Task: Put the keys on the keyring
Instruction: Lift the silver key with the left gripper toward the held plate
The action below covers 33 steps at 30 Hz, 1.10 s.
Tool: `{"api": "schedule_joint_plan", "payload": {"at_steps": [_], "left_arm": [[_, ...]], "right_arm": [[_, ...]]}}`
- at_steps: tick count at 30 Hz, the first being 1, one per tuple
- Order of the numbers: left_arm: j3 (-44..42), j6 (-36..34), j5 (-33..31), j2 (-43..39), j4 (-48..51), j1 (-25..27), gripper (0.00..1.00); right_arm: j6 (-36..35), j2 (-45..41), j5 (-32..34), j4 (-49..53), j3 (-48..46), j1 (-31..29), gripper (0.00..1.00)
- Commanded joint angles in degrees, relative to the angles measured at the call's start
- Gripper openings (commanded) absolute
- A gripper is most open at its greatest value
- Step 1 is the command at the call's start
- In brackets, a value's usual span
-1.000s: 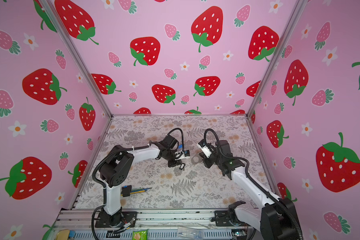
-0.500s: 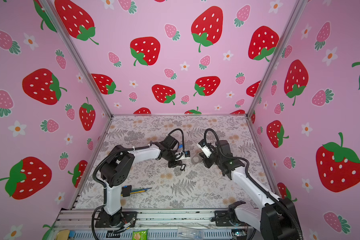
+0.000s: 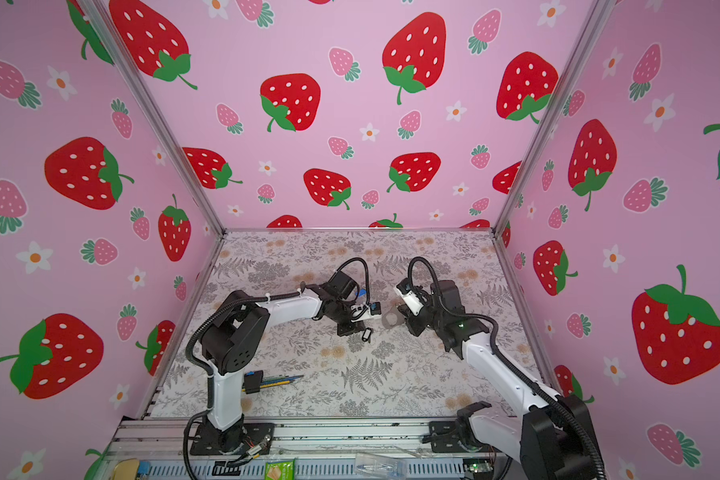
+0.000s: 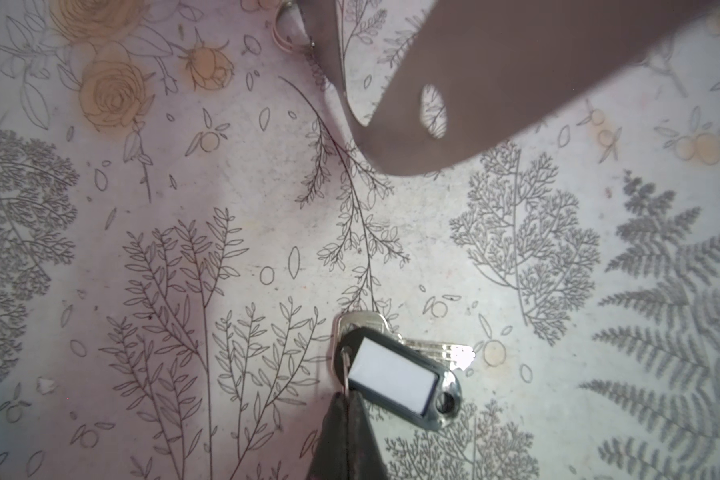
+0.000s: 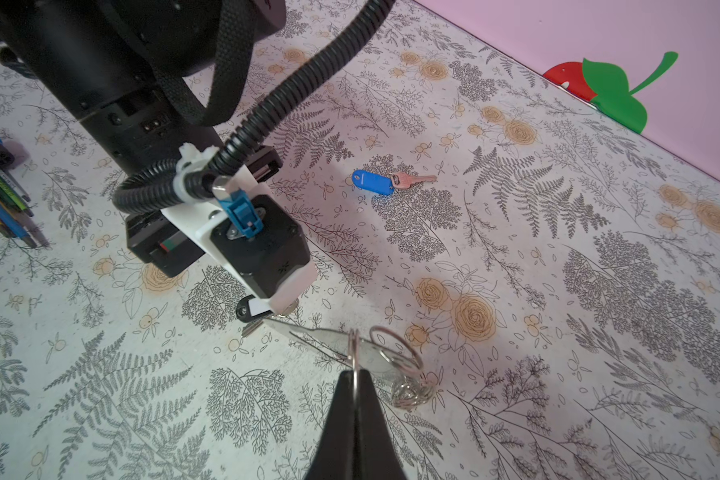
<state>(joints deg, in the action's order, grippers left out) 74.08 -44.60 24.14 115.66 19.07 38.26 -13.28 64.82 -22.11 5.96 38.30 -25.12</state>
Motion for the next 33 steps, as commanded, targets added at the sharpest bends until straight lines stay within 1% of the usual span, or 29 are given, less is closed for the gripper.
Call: {"api": "schedule_joint_plan", "payload": {"at_steps": [1,9,14,19,23,27,33], "left_arm": [[1.94,-0.60,2.03,0.56,0.45,0.32,0.00],[0.13,0.25,4.16,-1.13,-0.56,0.20,0.00],[-4.18,1.88,8.23,-5.59,-2.58,-1.29,0.00],[-7.33,3.18,11.72,-10.52,-2.55,-2.64,0.00],[-8.36,3.64,13.41,-13.77,-1.04,-3.19,0.00],[-8.04,4.44,14.51,-16.30,1.68,-3.19,0.00],[-6.87,6.86,14.72,-20.68,5.86,-3.20,0.00]], "right_arm": [[0.28,0.54,-0.08,1.36,0.06,-0.10,0.00],[0.67,0.22,-0.03,1.47,-0.20,-0.10,0.00],[0.89,-0.16,0.14,1.41,-0.54,-0.17,0.00],[0.47,0.26,-0.10,1.40,-0.35,-0.25,0.00],[-0.60,0.49,-0.03,1.52,0.15,-0.75,0.00],[-2.54,-0.19,-0.92,-0.41,-0.26,-2.57,0.00],[-6.11,-1.00,1.24,-2.03,0.20,-6.07,0.00]]}}
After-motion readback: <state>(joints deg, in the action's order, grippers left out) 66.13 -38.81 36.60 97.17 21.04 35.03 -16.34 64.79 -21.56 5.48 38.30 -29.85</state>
